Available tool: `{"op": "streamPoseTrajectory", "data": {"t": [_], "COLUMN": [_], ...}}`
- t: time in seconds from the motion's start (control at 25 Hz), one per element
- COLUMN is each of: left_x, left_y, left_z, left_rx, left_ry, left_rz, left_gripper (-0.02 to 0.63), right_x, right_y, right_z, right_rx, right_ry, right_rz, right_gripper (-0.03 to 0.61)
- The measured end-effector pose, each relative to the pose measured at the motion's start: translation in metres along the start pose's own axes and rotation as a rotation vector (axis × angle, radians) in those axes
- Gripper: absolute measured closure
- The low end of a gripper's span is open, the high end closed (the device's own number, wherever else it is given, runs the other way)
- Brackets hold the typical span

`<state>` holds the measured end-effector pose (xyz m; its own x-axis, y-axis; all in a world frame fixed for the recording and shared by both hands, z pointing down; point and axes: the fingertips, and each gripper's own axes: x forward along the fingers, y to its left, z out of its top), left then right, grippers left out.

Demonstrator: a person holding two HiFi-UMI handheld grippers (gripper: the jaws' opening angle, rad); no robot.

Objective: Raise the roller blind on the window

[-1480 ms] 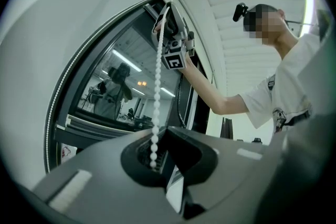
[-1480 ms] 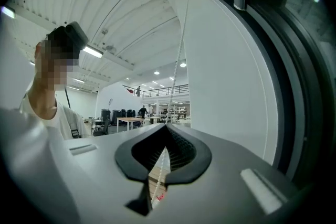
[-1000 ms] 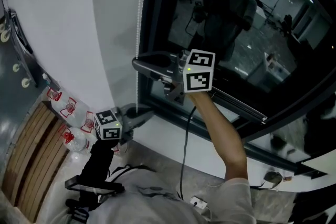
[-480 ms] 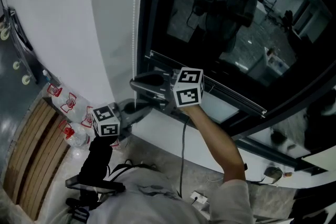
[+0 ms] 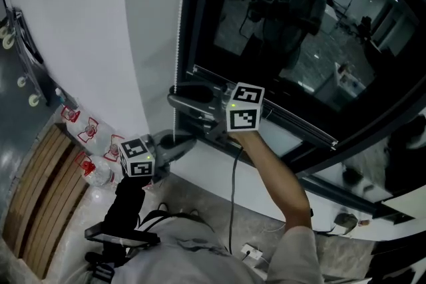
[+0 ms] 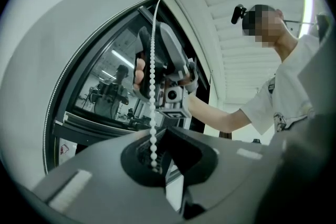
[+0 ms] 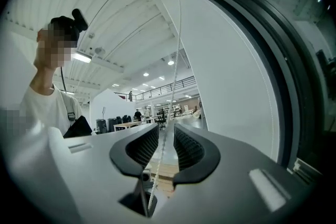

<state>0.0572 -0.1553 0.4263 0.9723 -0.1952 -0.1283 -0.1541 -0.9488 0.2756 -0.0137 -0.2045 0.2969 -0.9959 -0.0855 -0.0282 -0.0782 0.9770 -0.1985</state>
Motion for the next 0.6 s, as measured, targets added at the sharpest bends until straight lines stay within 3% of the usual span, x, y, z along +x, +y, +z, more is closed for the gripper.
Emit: {"op": "streamPoseTrajectory", "data": {"t": [0.12, 0.6], "left_x": [-0.003, -0.012], "left_y": [-0.002, -0.004], "left_z": [-0.004, -0.011], "left_rx": [-0.012, -0.025], "left_ry": [-0.001, 0.004], "left_rz": [0.000, 0.011], "left_gripper": [0.615, 0.615], "right_x": [0.004, 0.018], "right_y": [0.000, 0.007], "right_z": [0.033, 0.164], "right_rx": [-0.046, -0.231], "right_ry": [-0.036, -0.139], "right_rz": [-0.002, 0.012], "right_gripper": [0.463, 0.469]}}
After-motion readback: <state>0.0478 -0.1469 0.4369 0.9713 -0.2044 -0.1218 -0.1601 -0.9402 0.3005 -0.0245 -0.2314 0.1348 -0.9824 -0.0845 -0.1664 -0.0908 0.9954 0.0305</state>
